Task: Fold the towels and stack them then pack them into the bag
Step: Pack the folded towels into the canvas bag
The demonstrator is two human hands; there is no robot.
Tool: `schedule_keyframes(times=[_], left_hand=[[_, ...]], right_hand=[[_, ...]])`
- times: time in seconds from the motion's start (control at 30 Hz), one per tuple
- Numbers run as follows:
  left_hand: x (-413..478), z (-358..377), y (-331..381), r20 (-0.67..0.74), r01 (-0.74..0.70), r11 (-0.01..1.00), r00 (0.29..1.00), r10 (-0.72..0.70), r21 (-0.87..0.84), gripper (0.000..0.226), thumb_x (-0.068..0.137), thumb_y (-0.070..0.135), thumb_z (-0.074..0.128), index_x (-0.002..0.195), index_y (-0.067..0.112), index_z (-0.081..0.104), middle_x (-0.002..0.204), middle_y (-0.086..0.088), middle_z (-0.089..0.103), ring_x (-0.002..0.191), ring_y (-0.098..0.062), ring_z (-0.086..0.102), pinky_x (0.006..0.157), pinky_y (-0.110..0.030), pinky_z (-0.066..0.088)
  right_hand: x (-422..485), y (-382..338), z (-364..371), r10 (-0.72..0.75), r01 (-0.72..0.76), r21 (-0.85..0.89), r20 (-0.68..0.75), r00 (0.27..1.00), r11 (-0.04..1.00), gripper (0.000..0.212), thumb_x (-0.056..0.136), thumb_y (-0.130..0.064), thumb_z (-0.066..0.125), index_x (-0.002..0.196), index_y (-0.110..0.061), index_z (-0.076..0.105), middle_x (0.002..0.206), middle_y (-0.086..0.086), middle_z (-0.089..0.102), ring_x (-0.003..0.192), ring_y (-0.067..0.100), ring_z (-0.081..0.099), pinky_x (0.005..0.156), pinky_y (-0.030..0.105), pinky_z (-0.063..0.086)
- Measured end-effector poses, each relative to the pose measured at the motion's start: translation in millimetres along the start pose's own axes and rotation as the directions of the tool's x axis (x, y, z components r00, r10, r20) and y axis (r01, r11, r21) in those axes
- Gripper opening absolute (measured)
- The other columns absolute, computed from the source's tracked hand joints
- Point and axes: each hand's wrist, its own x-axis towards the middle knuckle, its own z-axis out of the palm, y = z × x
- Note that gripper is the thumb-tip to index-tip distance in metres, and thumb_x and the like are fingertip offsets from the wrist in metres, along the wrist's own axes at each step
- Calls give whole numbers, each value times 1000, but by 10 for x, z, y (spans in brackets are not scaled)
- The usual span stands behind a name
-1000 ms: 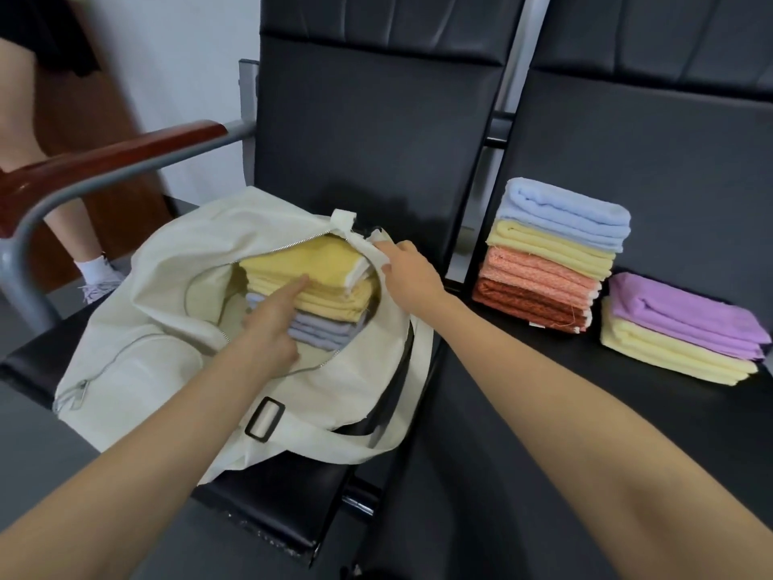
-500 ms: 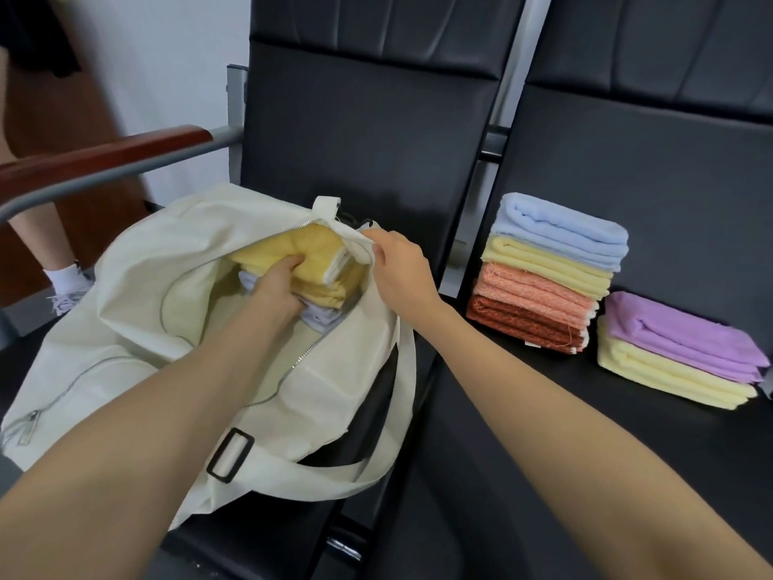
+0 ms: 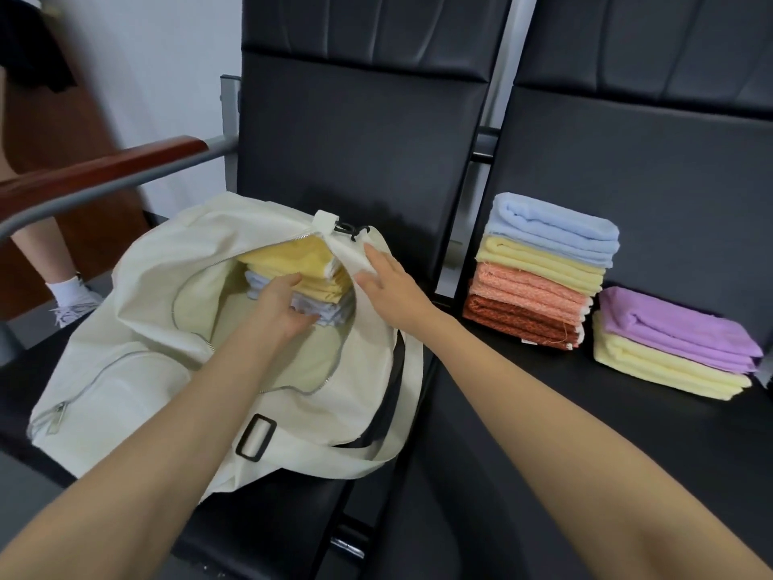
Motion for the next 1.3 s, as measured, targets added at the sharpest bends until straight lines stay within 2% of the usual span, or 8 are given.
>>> schedule_keyframes(times=[0.17,0.3,0.47,0.77,1.0,1.17,1.23,1.3], left_hand=[[-615,179,-124,137,-149,964,983,120,222,22,94,11,55,116,9,54,119,-12,48,110,-21,52,84,-32,46],[-1046,589,-425,294,-382,814,916,272,438,22,92,13,59,114,11,55,105,-1,56,100,-14,53,97,-35,45],[-1557,1302,-1044,536,-332,801,844,16,499,11,94,7,54,100,15,61,88,3,64,87,-10,61,84,-29,47],[-1644,2345,-2046,542,-216,723,802,-252,656,27,94,7,54,121,10,52,102,-2,56,106,-19,52,92,-37,47],[-1032,2899,-1926,503,-383,711,863,47,590,12,92,3,51,96,12,58,84,-5,52,67,-14,48,58,-26,40],[-559,3210,-1435,558,-689,370,723,408,623,28,91,9,55,118,10,59,114,-6,59,100,-19,55,88,-28,45],[-404,3247,-1237,471,-663,193,678,564,723,36,89,15,56,125,11,55,131,-10,50,123,-26,44,101,-35,39],[-181,3197,-1103,328,-503,203,769,548,840,54,88,28,58,136,9,42,143,-14,37,131,-31,34,106,-39,33]], right_hand=[[-369,8,-432,51,-30,130,-159,986,991,52,99,-29,49,147,-19,33,150,4,38,135,22,40,105,32,35],[-839,228,-986,150,-60,273,-322,935,960,41,95,-24,57,135,-18,48,133,2,52,118,19,52,92,31,48],[-1570,750,-1750,286,-145,308,-481,829,940,33,94,-23,58,126,-19,54,122,-3,56,108,14,55,73,11,43],[-2439,1942,-2530,571,-423,385,-518,636,820,38,95,-25,55,130,-11,48,126,7,55,105,21,53,85,33,44],[-1730,2107,-2562,553,-286,591,-336,762,754,35,96,-20,55,130,-10,51,122,5,57,107,24,60,96,36,50],[-884,1870,-2580,444,-206,545,-348,826,812,40,96,-24,54,134,-11,49,110,5,57,88,17,56,83,31,48],[-607,1823,-2532,378,-189,453,-375,846,871,41,96,-27,52,136,-16,49,116,4,57,86,14,55,79,26,44],[-440,1807,-2446,332,-194,362,-372,867,912,40,97,-29,50,136,-20,49,133,7,52,108,20,55,86,26,42]])
